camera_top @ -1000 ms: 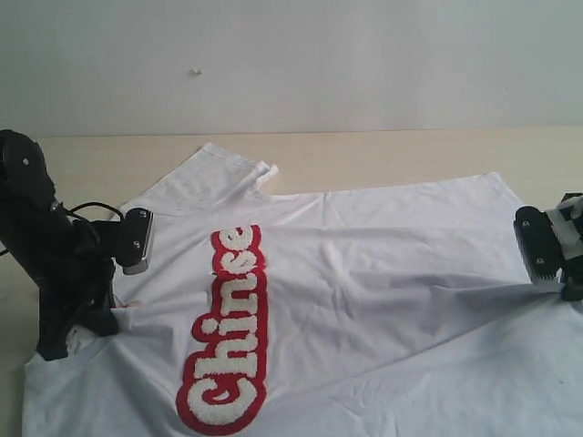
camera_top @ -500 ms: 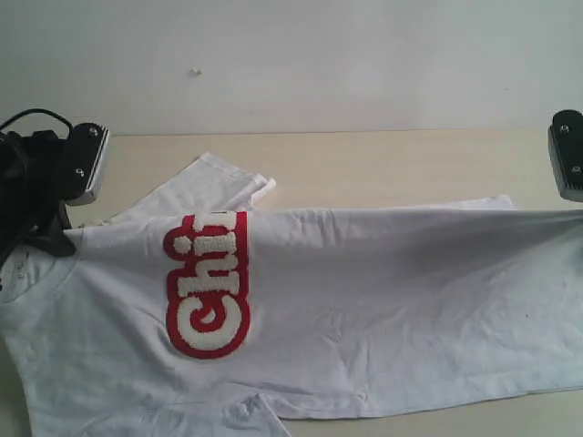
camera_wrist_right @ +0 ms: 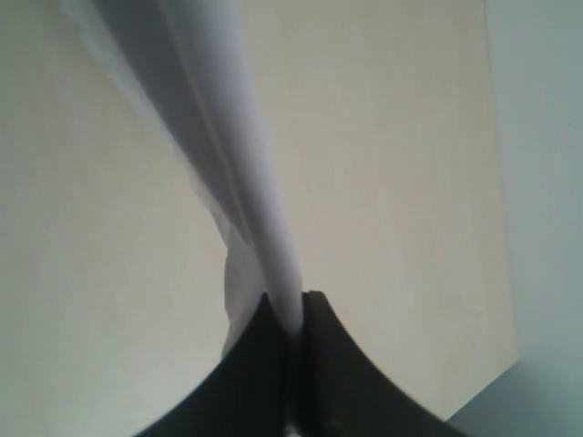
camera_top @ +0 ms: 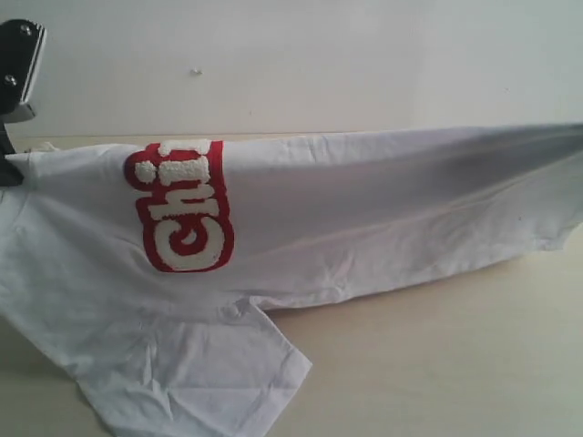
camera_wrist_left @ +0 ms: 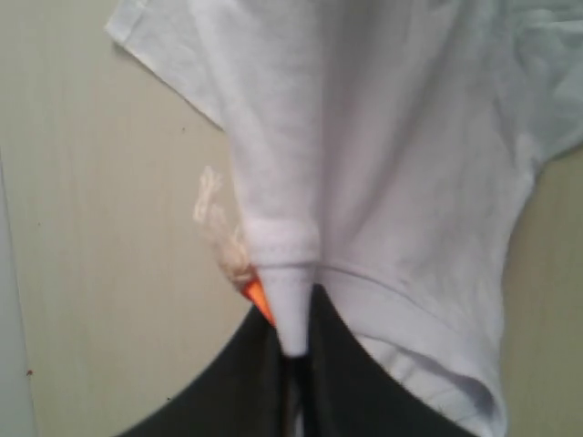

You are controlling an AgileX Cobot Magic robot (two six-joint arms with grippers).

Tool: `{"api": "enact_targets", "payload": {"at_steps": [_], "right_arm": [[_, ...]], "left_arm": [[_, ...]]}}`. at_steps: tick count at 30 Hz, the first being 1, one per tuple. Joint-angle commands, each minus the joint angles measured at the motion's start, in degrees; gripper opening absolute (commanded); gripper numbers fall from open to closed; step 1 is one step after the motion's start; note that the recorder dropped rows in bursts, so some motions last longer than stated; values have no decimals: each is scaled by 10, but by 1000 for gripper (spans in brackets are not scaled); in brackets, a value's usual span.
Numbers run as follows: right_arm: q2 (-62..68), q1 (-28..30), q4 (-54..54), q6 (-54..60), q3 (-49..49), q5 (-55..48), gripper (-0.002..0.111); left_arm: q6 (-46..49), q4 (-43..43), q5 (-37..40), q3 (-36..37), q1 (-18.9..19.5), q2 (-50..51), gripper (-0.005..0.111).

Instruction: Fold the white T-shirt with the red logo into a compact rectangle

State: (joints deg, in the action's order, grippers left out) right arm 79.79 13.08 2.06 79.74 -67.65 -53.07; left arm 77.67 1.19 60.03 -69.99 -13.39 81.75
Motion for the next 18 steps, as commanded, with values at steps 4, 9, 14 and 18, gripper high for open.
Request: {"api": "enact_targets", "payload": {"at_steps": [4, 9, 14, 18], "right_arm": [[-61, 3, -1, -22, -9, -28, 0], [-85, 3, 29, -38, -9, -35, 0], [-118, 3, 70, -40, -9, -46, 0], [-150, 3, 111, -44, -9, -66, 0]], "left_arm": [[-23, -12, 44, -32, 2, -58, 0], [-32, 1, 52, -35, 2, -97, 0], [-73, 44, 51, -35, 2, -143, 0], [-96, 79, 63, -35, 2, -189, 0]]}}
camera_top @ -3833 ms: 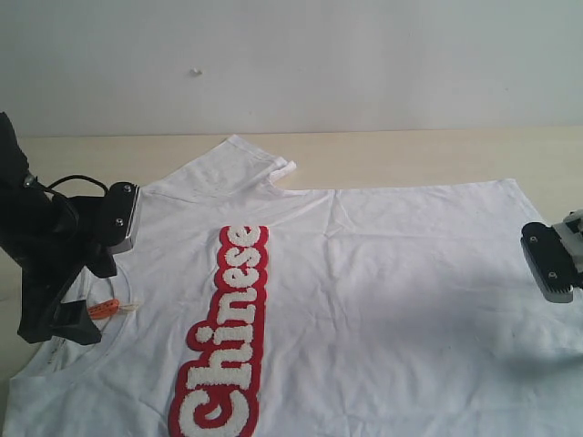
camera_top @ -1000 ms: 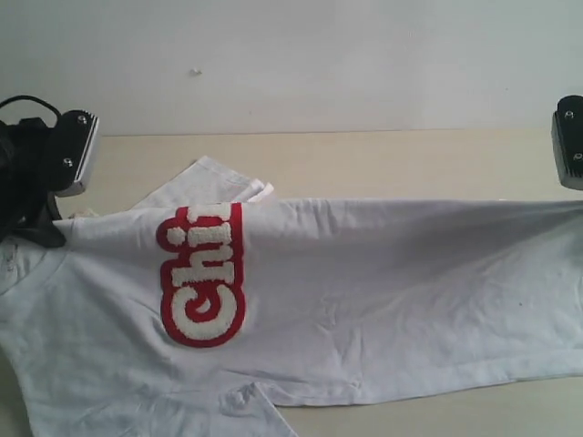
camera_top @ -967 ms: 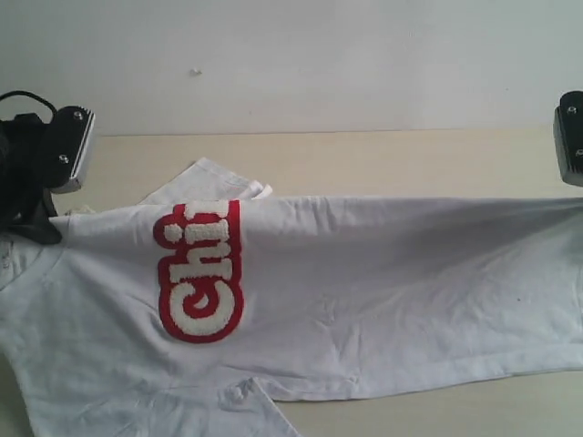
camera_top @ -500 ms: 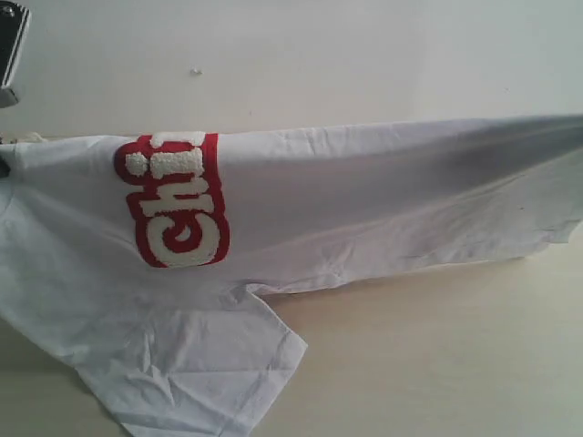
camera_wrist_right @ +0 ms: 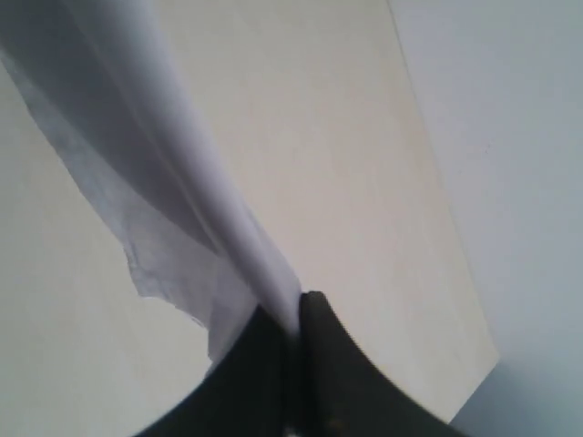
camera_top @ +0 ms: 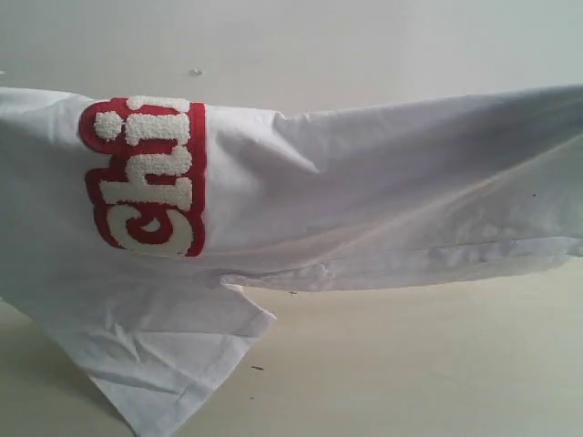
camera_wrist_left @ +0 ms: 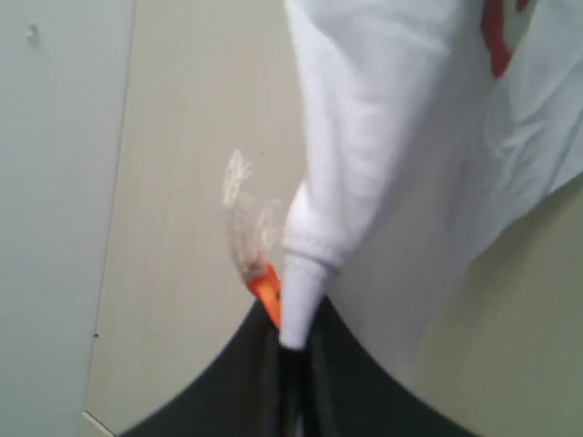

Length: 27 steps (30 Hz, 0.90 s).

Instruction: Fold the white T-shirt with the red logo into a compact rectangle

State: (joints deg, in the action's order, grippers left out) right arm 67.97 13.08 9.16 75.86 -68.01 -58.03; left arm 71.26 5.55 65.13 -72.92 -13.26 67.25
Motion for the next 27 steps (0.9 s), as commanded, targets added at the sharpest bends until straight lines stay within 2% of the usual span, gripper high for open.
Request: {"api": "enact_targets", "payload": {"at_steps": [1, 6, 9, 11, 13, 15, 16, 20, 23, 27], "right_arm": [[-41, 3, 46, -6, -6, -24, 0], [-96, 3, 87, -30, -4, -51, 0], [-120, 3, 113, -35, -4, -118, 0], [-128, 3, 128, -42, -4, -119, 0], [-144, 3, 144, -55, -4, -119, 0], [-178, -3, 145, -108, -4, -119, 0], [-185, -12, 135, -123, -4, -119, 0], [-214, -88, 60, -196, 4, -119, 0], [-219, -132, 53, -217, 60, -119, 0], [-219, -161, 26, -214, 117, -119, 0]], "left_arm": [[-34, 38, 19, -5, 1, -55, 0], [-91, 48, 48, -5, 0, -104, 0], [-140, 74, 48, -5, -5, -143, 0], [-169, 75, 48, -5, -19, -162, 0], [-236, 75, 48, -4, -42, -186, 0], [-325, 70, 48, -4, -76, -223, 0], [-331, 70, 48, -1, -80, -233, 0], [-344, 70, 48, 72, -98, -305, 0], [-351, 71, 48, 155, -102, -332, 0], [-325, 2, 48, 188, -114, -331, 0]]}}
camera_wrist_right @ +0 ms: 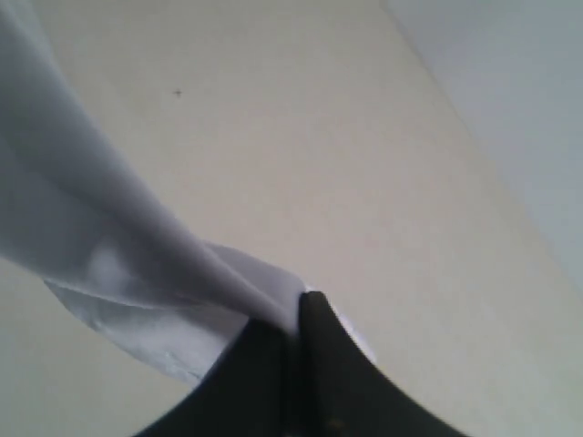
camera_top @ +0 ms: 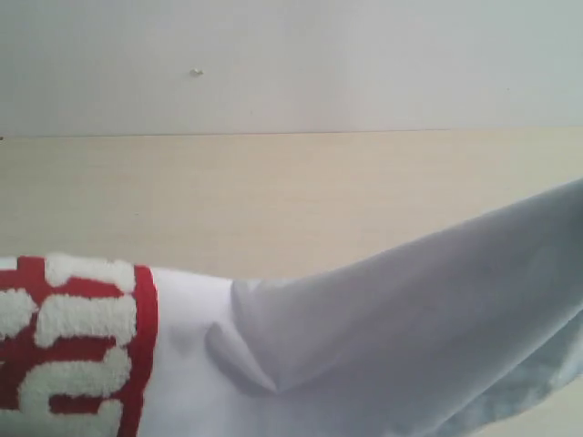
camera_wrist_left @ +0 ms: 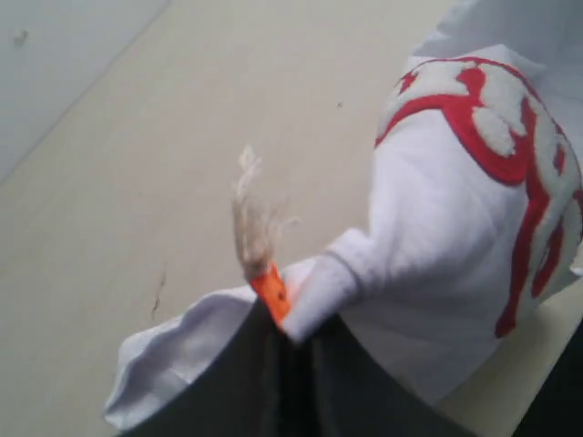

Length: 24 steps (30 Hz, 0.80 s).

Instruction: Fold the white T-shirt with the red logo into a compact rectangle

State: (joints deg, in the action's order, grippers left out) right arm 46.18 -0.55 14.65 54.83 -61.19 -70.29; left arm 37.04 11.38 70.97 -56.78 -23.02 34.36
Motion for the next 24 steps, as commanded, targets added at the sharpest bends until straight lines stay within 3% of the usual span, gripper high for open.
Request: {"api": "enact_targets", "payload": {"at_steps": [1, 5, 9, 15, 20, 24], "right_arm": [[-2, -31, -51, -21, 67, 3, 0], [22, -32, -141, -85, 121, 100, 0], [78, -32, -165, -106, 152, 182, 0], [189, -31, -207, -147, 164, 282, 0], [296, -31, -283, -206, 164, 365, 0], [367, -27, -400, -334, 163, 442, 0]], "left_arm": [[21, -92, -10, 32, -21, 5, 0], [-3, -192, -23, 49, -22, 49, 0], [-51, -255, -165, 77, -21, 119, 0], [-79, -310, -283, 90, -15, 265, 0], [-108, -317, -405, 90, 33, 388, 0], [-108, -321, -488, 90, 81, 469, 0]]}}
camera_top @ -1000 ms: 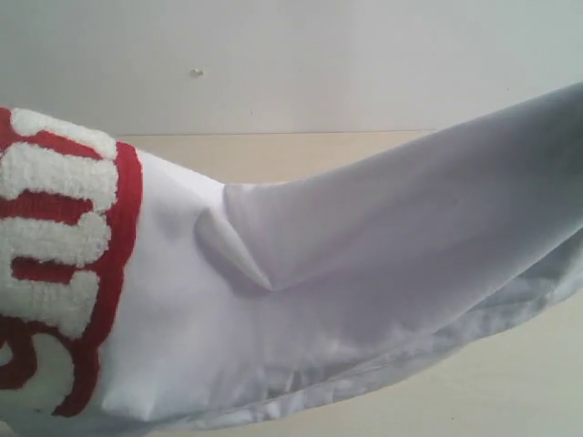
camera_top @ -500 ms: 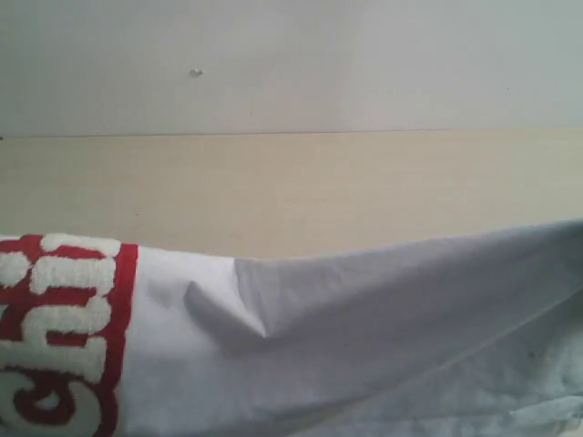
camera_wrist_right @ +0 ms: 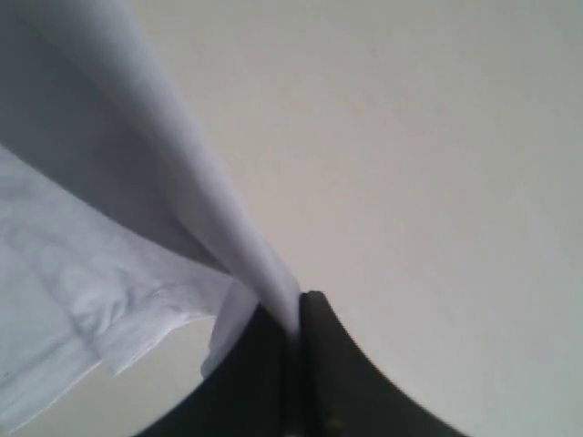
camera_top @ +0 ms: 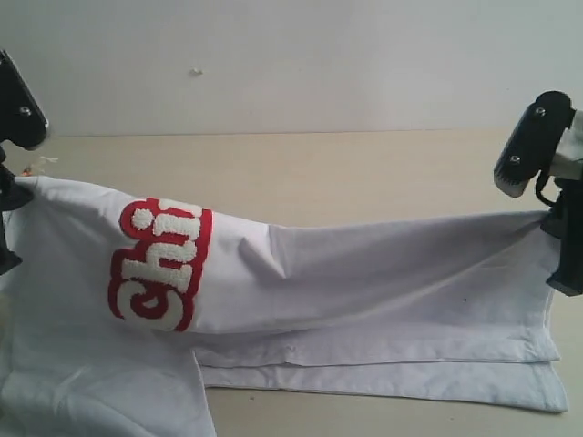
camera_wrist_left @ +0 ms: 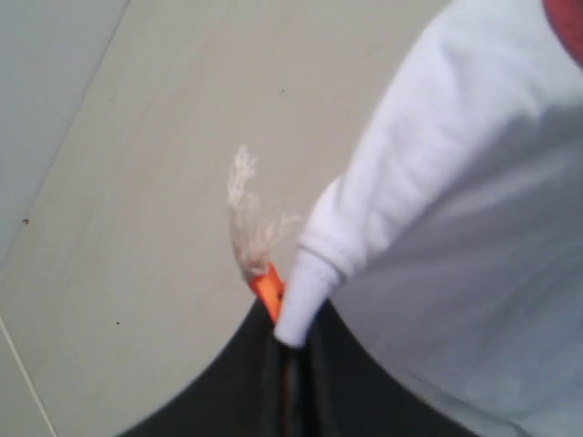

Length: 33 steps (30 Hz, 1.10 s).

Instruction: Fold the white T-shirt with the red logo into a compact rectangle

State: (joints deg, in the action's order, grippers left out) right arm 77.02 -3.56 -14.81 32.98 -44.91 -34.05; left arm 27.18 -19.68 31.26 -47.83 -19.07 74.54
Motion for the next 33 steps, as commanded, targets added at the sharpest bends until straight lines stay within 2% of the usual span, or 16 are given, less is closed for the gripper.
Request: {"api": "enact_targets", "payload": {"at_steps": [1, 8, 12, 17, 22, 24, 26, 28, 30, 33], "right_arm": [[80, 7, -141, -151, -1, 99, 0], [169, 30, -276, -324, -5, 207, 0], [210, 40, -279, -376, -37, 217, 4], [238, 40, -279, -376, -82, 199, 27], [251, 40, -305, -373, -111, 189, 58], [253, 40, -313, -372, -115, 189, 63], [253, 40, -313, -372, -115, 196, 64], [253, 40, -313, -377, -115, 196, 63], [253, 40, -304, -389, -115, 194, 63], [253, 40, -275, -392, -115, 194, 63]], "left_arm": [[-9, -10, -116, 1, 53, 85, 0], [-30, -7, -269, 1, 106, 180, 0], [-38, -6, -313, -1, 113, 223, 0], [-37, -4, -387, -3, 120, 273, 0], [-37, 14, -442, -7, 135, 307, 0], [-37, 19, -443, -18, 142, 318, 0], [-37, 45, -446, -29, 148, 327, 2], [-37, 73, -460, -40, 152, 335, 10], [-37, 101, -472, -51, 152, 344, 24], [-39, 106, -482, -68, 152, 356, 56]]}}
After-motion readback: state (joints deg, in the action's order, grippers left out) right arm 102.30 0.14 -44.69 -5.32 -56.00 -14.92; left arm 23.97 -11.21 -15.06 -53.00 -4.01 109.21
